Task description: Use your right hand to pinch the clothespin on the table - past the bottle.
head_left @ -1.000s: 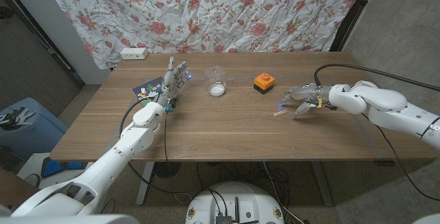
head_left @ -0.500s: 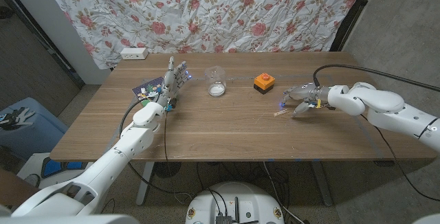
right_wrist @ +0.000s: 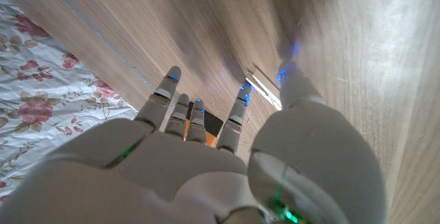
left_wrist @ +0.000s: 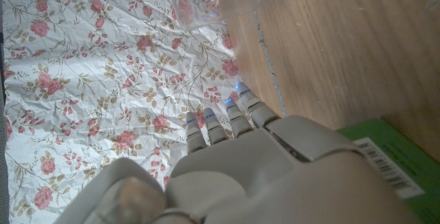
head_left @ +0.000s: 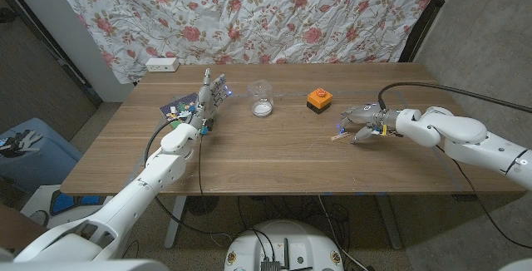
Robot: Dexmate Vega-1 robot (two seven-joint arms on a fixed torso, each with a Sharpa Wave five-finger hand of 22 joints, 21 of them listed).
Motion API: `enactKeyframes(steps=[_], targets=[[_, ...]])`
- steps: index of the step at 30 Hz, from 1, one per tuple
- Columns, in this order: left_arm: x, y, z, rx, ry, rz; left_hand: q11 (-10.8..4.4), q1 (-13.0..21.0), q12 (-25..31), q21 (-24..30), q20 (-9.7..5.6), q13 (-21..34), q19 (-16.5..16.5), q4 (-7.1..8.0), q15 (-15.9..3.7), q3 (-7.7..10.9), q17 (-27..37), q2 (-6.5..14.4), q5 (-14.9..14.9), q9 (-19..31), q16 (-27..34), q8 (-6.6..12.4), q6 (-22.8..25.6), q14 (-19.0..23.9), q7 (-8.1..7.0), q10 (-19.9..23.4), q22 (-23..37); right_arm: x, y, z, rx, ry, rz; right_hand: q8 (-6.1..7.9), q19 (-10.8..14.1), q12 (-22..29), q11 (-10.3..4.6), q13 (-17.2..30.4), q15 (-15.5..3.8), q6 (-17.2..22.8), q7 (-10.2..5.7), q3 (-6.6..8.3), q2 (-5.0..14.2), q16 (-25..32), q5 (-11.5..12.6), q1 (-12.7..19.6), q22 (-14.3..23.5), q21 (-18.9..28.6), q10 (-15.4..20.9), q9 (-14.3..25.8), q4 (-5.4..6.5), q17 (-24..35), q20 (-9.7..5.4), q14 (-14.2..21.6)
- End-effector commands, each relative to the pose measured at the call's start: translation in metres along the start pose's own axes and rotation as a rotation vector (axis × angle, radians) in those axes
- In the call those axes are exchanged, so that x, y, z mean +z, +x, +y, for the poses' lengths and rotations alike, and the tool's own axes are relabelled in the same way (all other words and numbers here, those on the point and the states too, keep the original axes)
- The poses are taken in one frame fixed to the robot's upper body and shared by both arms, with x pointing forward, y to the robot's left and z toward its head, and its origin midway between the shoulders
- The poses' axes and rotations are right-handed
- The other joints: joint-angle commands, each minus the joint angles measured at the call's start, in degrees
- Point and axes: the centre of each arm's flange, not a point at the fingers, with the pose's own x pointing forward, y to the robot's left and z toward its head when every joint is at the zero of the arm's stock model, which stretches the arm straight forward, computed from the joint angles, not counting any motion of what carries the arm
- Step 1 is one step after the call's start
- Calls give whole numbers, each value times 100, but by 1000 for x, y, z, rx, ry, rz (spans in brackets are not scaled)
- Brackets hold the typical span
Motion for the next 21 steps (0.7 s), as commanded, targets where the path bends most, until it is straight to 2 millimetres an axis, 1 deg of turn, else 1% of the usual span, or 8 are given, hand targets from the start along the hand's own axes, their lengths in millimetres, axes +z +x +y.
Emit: enactKeyframes(steps=[1,6,9,15,21], targets=[[0,0,0,0,0,0,-41,20,35,42,-3,12,39,32,-37,0,21,47,23,27,29,36,2,49,-50,16,14,-1,-3,5,-65,-6,32,85,94,30,-35,5,-11,134,-12,-33,-19,64,4,44,19,18,91,27,1,23,-77,80],[0,0,0,0,0,0,-36,20,33,42,-5,12,40,33,-35,1,21,48,23,27,29,35,1,50,-50,12,14,-1,-2,6,-88,-3,41,155,149,52,-97,4,-69,249,-14,-51,-7,92,7,65,19,15,197,42,11,34,-155,147],[0,0,0,0,0,0,-37,20,35,42,-4,12,39,32,-38,1,21,48,23,27,29,35,1,49,-50,16,14,-1,-1,7,-95,-3,38,242,204,58,-161,4,-127,409,-7,-57,21,113,13,107,19,13,262,60,11,44,-205,196],[0,0,0,0,0,0,-44,20,34,42,-4,12,39,33,-39,1,21,48,23,27,29,35,1,51,-50,16,14,0,0,9,-107,-4,39,336,264,58,-197,3,-220,576,-15,-60,38,138,21,181,20,11,317,81,-5,52,-217,259],[0,0,0,0,0,0,-38,20,33,41,-6,12,38,32,-36,1,21,48,23,27,30,35,1,54,-50,11,14,0,1,10,-135,-12,37,435,295,59,-229,2,-267,753,-14,-52,70,152,26,277,21,0,377,103,-20,61,-255,289]])
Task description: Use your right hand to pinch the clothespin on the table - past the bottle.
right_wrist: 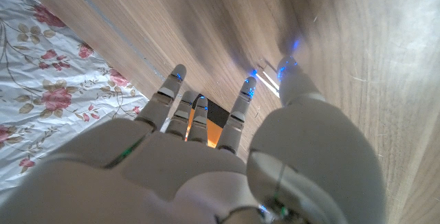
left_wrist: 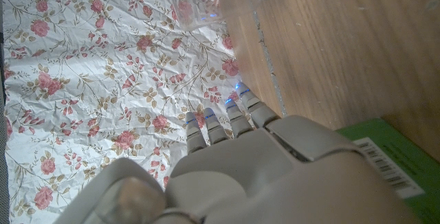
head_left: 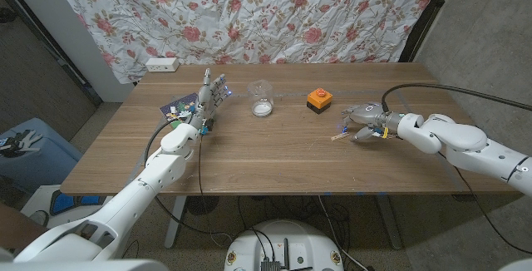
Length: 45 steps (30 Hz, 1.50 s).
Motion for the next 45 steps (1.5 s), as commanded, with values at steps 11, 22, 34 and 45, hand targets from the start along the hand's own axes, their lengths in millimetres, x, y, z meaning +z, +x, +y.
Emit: enactKeyframes(steps=[11,22,34,45], targets=[[0,0,0,0,0,0,-41,19,37,41,-3,12,37,33,-36,0,21,48,23,27,29,36,1,51,-50,22,14,4,3,7,-71,-3,-16,228,92,-19,-63,0,-76,395,-4,-24,50,25,22,253,23,-19,37,65,-32,47,-68,55],[0,0,0,0,0,0,-43,19,34,39,0,12,33,33,-38,0,21,48,23,27,27,36,2,44,-50,14,14,4,6,6,-86,-11,-27,395,135,-34,-121,-2,-144,678,-7,-29,60,41,25,413,25,-27,75,112,-43,61,-118,90],[0,0,0,0,0,0,-39,19,32,42,-1,12,39,32,-41,0,21,47,23,27,29,36,1,50,-50,11,14,4,9,8,-101,-25,-27,540,206,-29,-226,-4,-233,911,-14,-40,74,72,30,544,27,-20,157,157,-41,78,-180,153],[0,0,0,0,0,0,-44,19,35,40,-4,12,34,33,-42,0,21,47,23,27,30,36,2,51,-50,16,14,5,10,10,-127,-32,-27,667,254,-14,-286,-5,-311,1099,-13,-58,63,97,42,689,28,-21,261,204,-45,90,-216,206]])
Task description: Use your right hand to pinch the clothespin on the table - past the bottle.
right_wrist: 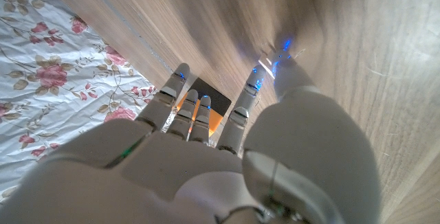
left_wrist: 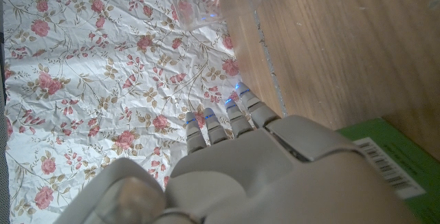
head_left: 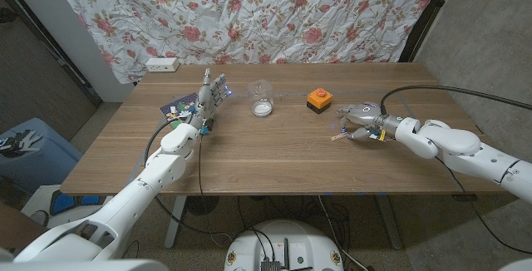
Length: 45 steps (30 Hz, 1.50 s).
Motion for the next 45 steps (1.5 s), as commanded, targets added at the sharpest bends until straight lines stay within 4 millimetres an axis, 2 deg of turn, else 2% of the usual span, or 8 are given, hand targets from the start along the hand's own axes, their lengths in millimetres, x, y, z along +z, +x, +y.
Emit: enactKeyframes(steps=[1,10,19,45], targets=[[0,0,0,0,0,1,-45,19,34,41,-4,12,36,33,-41,0,21,47,23,28,30,36,2,51,-50,14,14,1,1,1,-23,-9,-2,129,65,-8,-44,-6,-41,195,5,-32,-3,58,41,90,29,-22,89,49,-8,39,-26,61],[0,0,0,0,0,1,-41,19,34,42,-3,12,39,33,-38,0,21,47,23,28,30,36,2,52,-50,15,14,0,0,1,-17,-18,3,261,87,0,-102,-5,-70,406,3,-62,20,78,40,124,30,-26,164,96,26,56,-43,91],[0,0,0,0,0,1,-44,19,36,41,-4,12,38,32,-39,0,21,46,23,28,29,36,3,48,-50,20,14,0,-1,-1,-22,-19,3,337,107,2,-118,-5,-96,516,-4,-88,44,90,36,123,31,-27,205,128,52,70,-58,106],[0,0,0,-1,0,1,-39,20,35,39,-4,12,33,33,-44,1,21,48,22,28,29,36,3,48,-50,18,14,-7,-10,-13,-39,-3,26,444,175,-25,-124,-5,-71,610,-6,-167,73,90,28,66,33,-20,219,193,106,101,-38,79]])
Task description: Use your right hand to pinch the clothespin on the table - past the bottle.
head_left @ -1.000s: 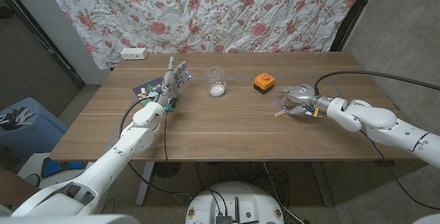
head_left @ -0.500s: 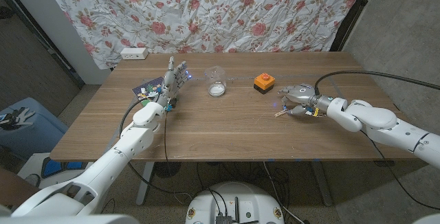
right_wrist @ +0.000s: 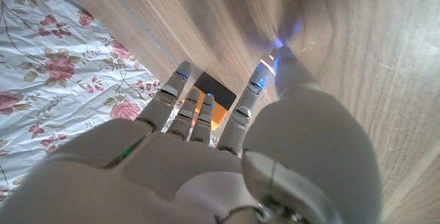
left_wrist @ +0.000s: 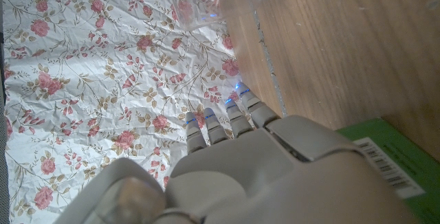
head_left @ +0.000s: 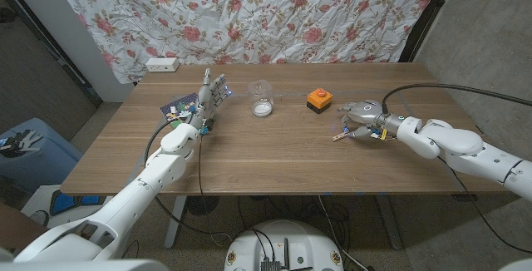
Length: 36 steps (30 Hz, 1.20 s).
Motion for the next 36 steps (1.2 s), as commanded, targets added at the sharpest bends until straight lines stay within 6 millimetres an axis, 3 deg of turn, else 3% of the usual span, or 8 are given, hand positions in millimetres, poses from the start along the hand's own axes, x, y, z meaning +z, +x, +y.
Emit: enactKeyframes(steps=[1,36], targets=[[0,0,0,0,0,0,-43,20,37,39,-4,12,32,33,-43,1,21,48,23,28,28,36,3,47,-50,22,14,-3,-5,-7,-18,13,18,29,21,-26,17,-5,-3,51,4,-33,50,44,4,-31,33,-20,34,36,21,22,-6,4],[0,0,0,0,0,0,-40,20,35,41,-7,12,38,32,-39,1,21,47,22,28,28,36,3,48,-50,17,14,-1,-18,-19,-81,258,151,92,40,-42,34,-6,51,55,-2,-103,76,53,1,-59,34,-34,83,89,28,52,56,3]])
